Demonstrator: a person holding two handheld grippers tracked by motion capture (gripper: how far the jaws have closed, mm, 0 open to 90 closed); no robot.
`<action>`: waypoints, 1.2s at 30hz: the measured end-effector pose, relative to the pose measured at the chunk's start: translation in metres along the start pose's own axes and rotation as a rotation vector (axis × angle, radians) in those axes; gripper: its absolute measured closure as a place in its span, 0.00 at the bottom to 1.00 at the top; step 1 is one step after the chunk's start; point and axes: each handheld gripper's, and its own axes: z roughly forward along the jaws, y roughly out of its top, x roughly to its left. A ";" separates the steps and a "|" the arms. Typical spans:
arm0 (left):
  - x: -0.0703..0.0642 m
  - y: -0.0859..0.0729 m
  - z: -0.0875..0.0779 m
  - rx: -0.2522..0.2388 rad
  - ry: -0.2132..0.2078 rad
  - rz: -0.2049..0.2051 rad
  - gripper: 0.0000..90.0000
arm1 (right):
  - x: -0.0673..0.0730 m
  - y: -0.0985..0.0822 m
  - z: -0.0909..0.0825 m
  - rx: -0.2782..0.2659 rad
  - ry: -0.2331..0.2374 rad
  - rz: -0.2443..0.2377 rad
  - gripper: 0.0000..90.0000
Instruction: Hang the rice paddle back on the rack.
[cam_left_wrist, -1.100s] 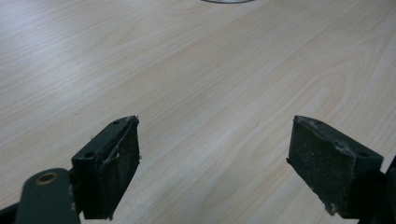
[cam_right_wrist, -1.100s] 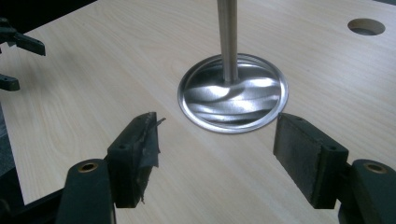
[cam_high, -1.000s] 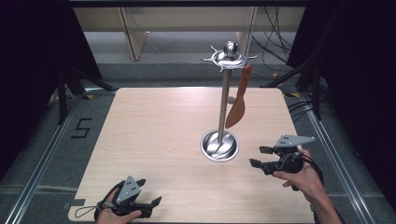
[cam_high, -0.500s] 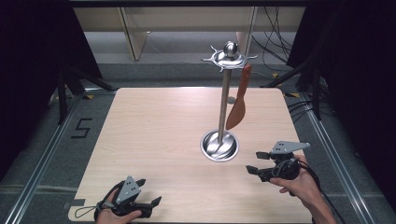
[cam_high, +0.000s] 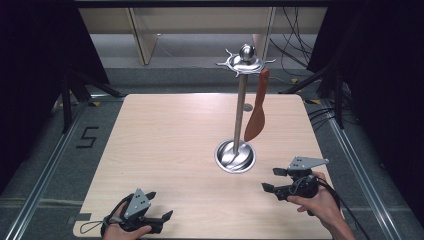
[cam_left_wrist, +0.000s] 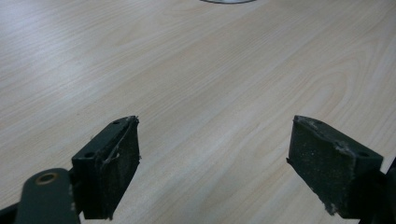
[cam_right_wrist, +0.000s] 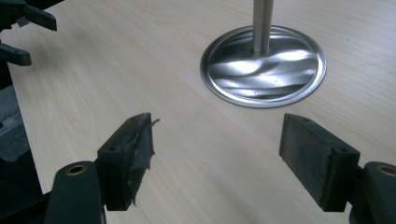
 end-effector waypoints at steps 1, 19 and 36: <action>0.000 0.000 0.000 0.000 0.001 0.002 0.18 | 0.000 0.000 -0.001 0.011 0.005 -0.001 0.30; -0.001 -0.001 0.001 0.003 0.001 0.003 0.18 | 0.003 -0.017 0.000 0.039 -0.002 0.010 0.29; -0.001 -0.001 0.000 0.016 0.003 -0.015 0.18 | 0.012 -0.030 -0.001 0.068 -0.044 -0.040 0.28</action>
